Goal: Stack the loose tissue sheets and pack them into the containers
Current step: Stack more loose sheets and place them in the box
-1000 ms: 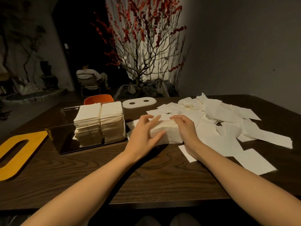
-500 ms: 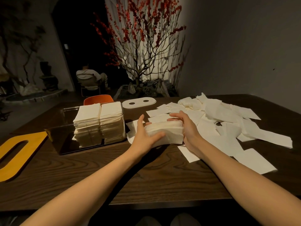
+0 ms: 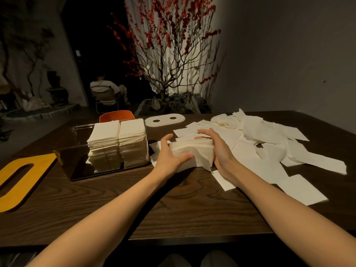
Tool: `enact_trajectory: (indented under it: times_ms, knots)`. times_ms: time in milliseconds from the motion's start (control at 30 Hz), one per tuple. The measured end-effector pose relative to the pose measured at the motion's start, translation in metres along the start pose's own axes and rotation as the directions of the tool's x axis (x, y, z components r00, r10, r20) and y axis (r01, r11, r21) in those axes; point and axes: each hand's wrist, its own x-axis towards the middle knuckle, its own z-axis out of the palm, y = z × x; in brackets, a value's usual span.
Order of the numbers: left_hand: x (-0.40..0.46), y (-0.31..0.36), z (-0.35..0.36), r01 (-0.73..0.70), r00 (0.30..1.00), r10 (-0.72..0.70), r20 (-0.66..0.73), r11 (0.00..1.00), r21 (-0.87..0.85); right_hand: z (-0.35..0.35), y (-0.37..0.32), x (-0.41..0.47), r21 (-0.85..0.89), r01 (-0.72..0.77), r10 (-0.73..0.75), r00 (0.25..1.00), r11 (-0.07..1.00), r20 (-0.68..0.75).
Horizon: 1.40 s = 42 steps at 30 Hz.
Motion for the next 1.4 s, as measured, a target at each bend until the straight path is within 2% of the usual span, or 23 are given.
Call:
enact_trajectory:
  times_ms: [200, 300, 400, 467, 533, 600, 667, 733, 833, 933, 1000, 1067, 1167, 1300, 1400]
  knots:
    - [-0.001, -0.002, -0.003, 0.105, 0.994, -0.104, 0.016, 0.991, -0.087, 0.003, 0.002, -0.001, -0.099, 0.027, -0.038, 0.993, 0.995, -0.11]
    - [-0.002, -0.002, 0.004, 0.107, 0.994, -0.102, 0.047, 0.986, -0.125, 0.004, 0.002, -0.005, -0.133, 0.061, -0.072, 0.994, 0.989, -0.082]
    - [-0.003, -0.002, 0.011, 0.006, 0.999, -0.004, 0.035, 0.998, -0.055, 0.011, 0.002, -0.008, -0.202, 0.137, -0.136, 0.991, 0.97, 0.02]
    - [-0.004, -0.002, 0.01, -0.141, 0.989, 0.143, -0.032, 0.989, 0.042, 0.014, 0.001, -0.009, -0.236, 0.223, -0.218, 0.975, 0.946, 0.048]
    - [-0.002, -0.007, 0.006, -0.306, 0.945, 0.319, -0.068, 0.94, 0.148, 0.012, 0.0, -0.01, -0.319, 0.35, -0.346, 0.936, 0.881, 0.073]
    - [0.0, -0.01, 0.001, -0.39, 0.913, 0.407, -0.034, 0.892, 0.228, 0.005, 0.0, -0.009, -0.42, 0.435, -0.402, 0.9, 0.797, 0.168]
    - [0.001, -0.009, -0.002, -0.412, 0.904, 0.428, 0.01, 0.864, 0.291, -0.005, -0.001, -0.006, -0.484, 0.451, -0.361, 0.892, 0.75, 0.272]
    - [0.003, -0.011, -0.006, -0.421, 0.899, 0.436, 0.039, 0.838, 0.347, -0.013, -0.003, -0.002, -0.53, 0.425, -0.312, 0.904, 0.734, 0.292]
    - [0.006, -0.014, -0.013, -0.435, 0.896, 0.437, 0.083, 0.824, 0.364, -0.026, -0.004, 0.003, -0.526, 0.279, -0.153, 0.95, 0.803, 0.272]
    - [0.007, -0.013, -0.018, -0.429, 0.903, 0.416, 0.108, 0.85, 0.307, -0.037, -0.004, 0.007, -0.478, 0.17, -0.003, 0.944, 0.862, 0.329]
    - [0.007, -0.013, -0.019, -0.408, 0.912, 0.401, 0.083, 0.873, 0.266, -0.037, -0.004, 0.007, -0.503, 0.174, 0.015, 0.937, 0.846, 0.35]
    - [0.005, -0.012, -0.018, -0.368, 0.929, 0.365, 0.055, 0.91, 0.189, -0.033, -0.004, 0.006, -0.599, 0.201, 0.016, 0.941, 0.775, 0.337]
    - [0.002, -0.009, -0.012, -0.226, 0.972, 0.227, 0.063, 0.974, -0.019, -0.029, 0.0, 0.007, -0.661, 0.241, 0.014, 0.935, 0.71, 0.355]
    - [0.004, -0.008, -0.011, -0.069, 0.985, 0.092, 0.144, 0.985, -0.161, -0.034, -0.002, 0.006, -0.596, 0.217, 0.012, 0.934, 0.773, 0.357]
    - [0.007, -0.009, -0.02, -0.104, 0.962, 0.121, 0.244, 0.991, -0.082, -0.033, -0.005, 0.004, -0.558, 0.23, 0.017, 0.916, 0.797, 0.401]
